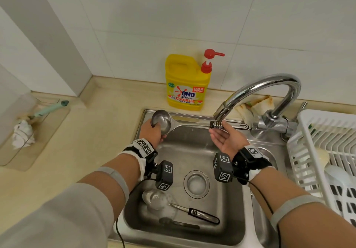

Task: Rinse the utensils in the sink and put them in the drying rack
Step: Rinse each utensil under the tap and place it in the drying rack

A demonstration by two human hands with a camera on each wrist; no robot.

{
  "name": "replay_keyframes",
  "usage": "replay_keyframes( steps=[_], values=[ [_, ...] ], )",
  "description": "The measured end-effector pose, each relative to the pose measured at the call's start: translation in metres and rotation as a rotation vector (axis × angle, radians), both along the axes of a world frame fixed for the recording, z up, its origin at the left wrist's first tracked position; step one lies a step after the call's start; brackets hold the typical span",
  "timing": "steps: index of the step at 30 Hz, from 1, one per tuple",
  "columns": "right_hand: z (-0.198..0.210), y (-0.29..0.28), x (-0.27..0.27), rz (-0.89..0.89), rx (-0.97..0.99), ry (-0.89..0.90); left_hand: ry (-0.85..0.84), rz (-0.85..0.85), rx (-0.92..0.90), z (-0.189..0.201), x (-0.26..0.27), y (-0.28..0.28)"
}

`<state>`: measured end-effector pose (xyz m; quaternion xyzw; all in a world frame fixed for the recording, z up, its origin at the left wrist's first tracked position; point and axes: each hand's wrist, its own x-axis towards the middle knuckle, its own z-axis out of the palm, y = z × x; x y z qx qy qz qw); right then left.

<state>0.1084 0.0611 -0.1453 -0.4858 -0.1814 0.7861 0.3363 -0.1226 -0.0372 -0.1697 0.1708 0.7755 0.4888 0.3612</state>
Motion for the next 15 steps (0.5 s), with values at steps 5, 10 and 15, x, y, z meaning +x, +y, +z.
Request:
replay_keyframes(
  steps=[5,10,15],
  values=[
    [0.001,-0.002,-0.002,-0.001,-0.022,0.036,-0.018,0.01,0.047,-0.005,-0.001,-0.003],
    [0.008,0.002,0.018,-0.081,-0.083,0.129,-0.36,-0.056,0.102,-0.009,0.015,0.003],
    [0.02,0.004,0.048,-0.192,-0.036,0.077,-0.693,-0.128,0.163,-0.003,0.047,0.011]
  ],
)
